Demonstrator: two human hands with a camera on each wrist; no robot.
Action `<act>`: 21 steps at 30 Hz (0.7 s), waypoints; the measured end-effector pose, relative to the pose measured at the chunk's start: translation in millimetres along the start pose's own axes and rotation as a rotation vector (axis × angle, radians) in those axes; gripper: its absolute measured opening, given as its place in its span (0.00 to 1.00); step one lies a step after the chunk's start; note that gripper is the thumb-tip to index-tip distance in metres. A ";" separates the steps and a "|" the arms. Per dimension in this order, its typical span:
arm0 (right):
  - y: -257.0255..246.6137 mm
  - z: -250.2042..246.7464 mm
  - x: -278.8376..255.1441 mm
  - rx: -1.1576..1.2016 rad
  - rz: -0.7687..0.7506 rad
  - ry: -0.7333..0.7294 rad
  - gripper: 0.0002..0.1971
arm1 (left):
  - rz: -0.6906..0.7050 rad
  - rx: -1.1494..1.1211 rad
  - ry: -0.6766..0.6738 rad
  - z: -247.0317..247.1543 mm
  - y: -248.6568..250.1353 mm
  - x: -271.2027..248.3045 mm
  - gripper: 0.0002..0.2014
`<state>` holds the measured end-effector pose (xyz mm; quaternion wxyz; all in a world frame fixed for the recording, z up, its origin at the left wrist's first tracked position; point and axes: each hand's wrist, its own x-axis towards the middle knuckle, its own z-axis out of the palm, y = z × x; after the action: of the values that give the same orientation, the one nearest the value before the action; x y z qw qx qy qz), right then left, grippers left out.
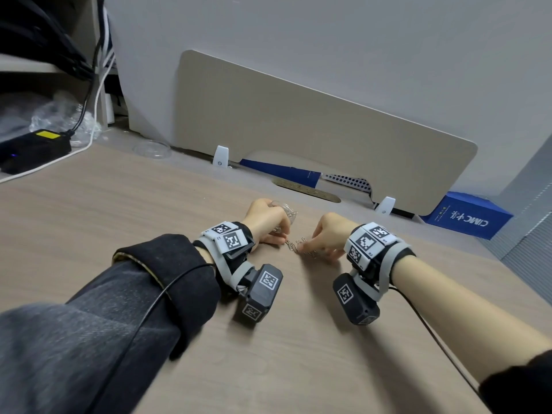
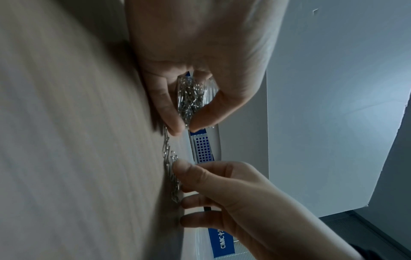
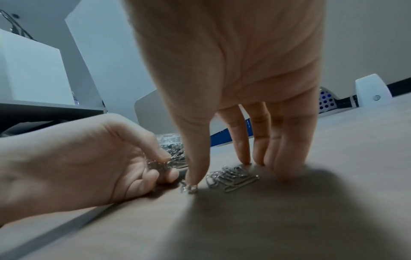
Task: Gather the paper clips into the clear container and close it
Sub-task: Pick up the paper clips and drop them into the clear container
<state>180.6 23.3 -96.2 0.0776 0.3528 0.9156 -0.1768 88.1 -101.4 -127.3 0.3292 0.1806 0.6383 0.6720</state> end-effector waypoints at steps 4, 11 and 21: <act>-7.2 6.7 4.1 -0.002 -0.023 0.064 0.23 | -0.002 0.000 -0.005 -0.9 0.4 -0.5 0.18; -8.9 7.4 7.8 0.002 -0.031 0.099 0.13 | -0.003 0.000 -0.016 -0.8 0.2 -0.1 0.17; 2.9 7.6 10.6 0.157 0.017 0.088 0.09 | -0.007 0.021 -0.021 -0.6 -0.1 2.1 0.18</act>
<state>174.9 29.0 -106.9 0.0110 0.3729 0.8984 -0.2316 86.2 -100.4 -127.9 0.3361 0.1888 0.6425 0.6622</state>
